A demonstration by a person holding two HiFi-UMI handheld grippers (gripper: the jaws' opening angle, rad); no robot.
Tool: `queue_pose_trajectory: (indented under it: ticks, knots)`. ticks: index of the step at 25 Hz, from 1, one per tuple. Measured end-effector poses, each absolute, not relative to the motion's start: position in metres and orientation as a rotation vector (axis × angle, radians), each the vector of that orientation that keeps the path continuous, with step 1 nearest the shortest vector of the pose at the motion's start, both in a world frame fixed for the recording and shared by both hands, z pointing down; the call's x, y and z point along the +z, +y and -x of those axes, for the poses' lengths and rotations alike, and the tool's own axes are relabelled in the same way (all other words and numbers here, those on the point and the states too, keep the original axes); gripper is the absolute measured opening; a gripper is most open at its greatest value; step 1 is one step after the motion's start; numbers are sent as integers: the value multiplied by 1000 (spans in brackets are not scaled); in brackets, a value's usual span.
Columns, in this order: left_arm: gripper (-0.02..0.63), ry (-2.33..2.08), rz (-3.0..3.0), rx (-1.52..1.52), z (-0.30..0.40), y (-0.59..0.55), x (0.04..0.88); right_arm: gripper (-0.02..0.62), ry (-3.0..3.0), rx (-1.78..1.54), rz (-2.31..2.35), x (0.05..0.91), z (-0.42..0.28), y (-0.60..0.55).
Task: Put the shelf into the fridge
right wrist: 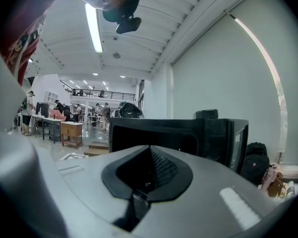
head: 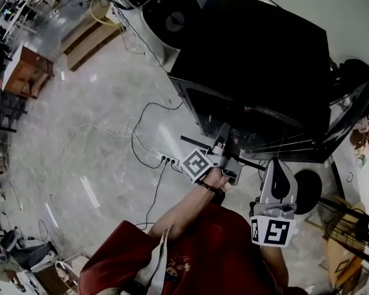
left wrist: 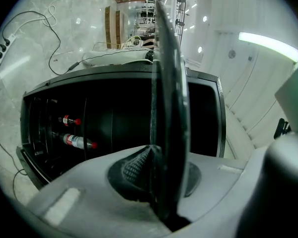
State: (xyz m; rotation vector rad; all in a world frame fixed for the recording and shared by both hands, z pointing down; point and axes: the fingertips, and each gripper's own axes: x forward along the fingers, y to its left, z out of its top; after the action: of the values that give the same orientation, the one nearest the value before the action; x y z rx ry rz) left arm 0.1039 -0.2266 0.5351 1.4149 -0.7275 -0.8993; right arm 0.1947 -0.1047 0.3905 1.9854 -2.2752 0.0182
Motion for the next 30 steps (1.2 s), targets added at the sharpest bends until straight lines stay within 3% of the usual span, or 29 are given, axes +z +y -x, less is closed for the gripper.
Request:
queue_pose_trajectory:
  ticks: [30]
  knots:
    - [18, -763, -1431, -934, -137, -303, 544, 0, -2334, -25, -1926, 392, -185, -109]
